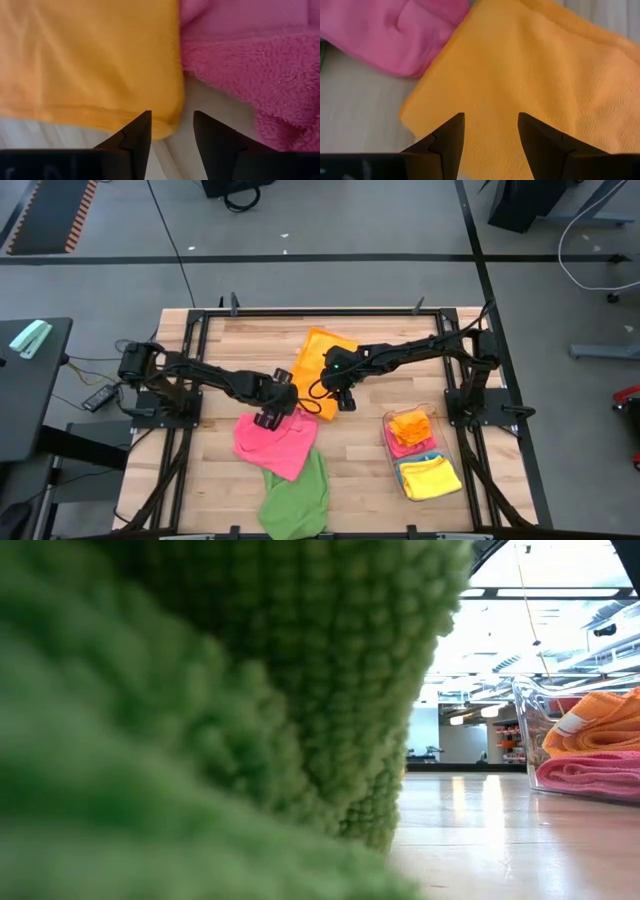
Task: Fold microfiber towels
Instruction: Fold the orange towel
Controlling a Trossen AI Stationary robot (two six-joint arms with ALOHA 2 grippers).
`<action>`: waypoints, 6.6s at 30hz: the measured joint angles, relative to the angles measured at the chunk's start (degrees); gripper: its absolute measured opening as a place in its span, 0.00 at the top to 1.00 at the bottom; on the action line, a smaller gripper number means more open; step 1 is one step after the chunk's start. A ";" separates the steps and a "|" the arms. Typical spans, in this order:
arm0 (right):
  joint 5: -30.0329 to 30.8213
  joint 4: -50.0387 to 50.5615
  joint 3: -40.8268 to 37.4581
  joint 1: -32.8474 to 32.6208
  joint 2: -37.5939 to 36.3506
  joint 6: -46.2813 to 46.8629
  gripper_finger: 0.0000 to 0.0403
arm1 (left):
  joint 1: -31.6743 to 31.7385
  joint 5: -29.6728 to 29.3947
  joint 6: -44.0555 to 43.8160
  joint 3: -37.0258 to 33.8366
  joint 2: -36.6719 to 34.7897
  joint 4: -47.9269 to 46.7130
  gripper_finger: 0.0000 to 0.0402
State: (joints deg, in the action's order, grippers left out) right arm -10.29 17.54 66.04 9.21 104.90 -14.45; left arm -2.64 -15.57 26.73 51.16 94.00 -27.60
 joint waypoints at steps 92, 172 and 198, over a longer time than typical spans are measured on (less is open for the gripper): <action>-5.64 -14.08 -5.57 -0.15 0.09 1.37 0.52 | -0.60 -9.81 -11.13 0.31 -1.03 -12.35 0.67; 8.71 16.18 15.96 10.53 6.97 -1.60 0.52 | -0.24 -3.18 -23.27 -3.96 -9.06 -0.83 0.92; 27.36 11.19 5.62 19.13 8.15 10.67 0.64 | -0.17 -3.17 -24.10 -3.96 -9.04 0.52 0.95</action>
State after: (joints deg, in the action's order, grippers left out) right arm 17.07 28.74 71.66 28.34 113.06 -3.78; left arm -2.81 -18.74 2.63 47.20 84.97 -27.07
